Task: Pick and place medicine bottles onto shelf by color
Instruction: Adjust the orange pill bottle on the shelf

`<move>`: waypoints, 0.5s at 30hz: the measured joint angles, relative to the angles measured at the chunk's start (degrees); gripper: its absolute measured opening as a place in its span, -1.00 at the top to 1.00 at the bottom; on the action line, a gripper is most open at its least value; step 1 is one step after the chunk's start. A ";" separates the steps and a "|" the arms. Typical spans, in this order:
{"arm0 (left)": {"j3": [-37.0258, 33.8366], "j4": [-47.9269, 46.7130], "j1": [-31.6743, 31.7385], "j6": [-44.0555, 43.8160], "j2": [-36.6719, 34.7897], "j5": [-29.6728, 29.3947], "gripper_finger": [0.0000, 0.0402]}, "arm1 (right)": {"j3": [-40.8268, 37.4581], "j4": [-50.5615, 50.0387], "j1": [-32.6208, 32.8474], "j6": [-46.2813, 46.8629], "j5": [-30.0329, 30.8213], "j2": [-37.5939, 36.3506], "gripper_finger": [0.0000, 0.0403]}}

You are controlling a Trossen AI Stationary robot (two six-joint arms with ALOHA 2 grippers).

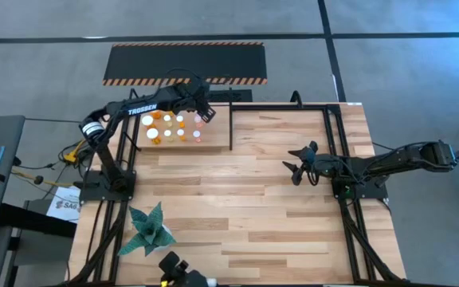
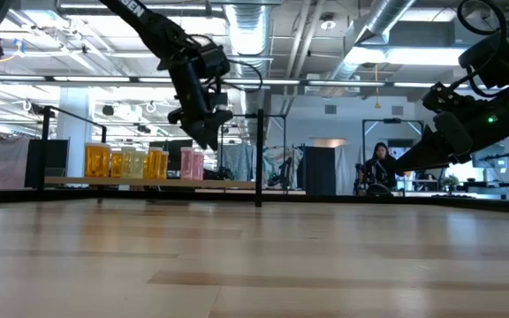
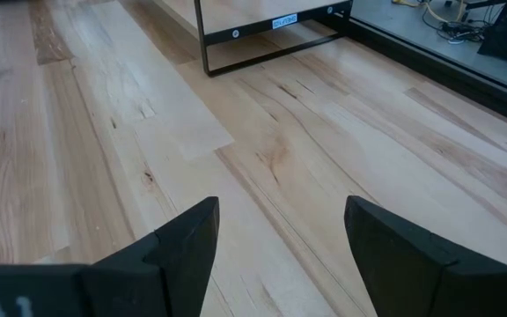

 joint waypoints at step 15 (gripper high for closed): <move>1.53 -17.89 6.53 -0.33 -9.44 0.59 0.09 | 0.00 -0.01 0.00 0.01 0.01 0.00 -0.34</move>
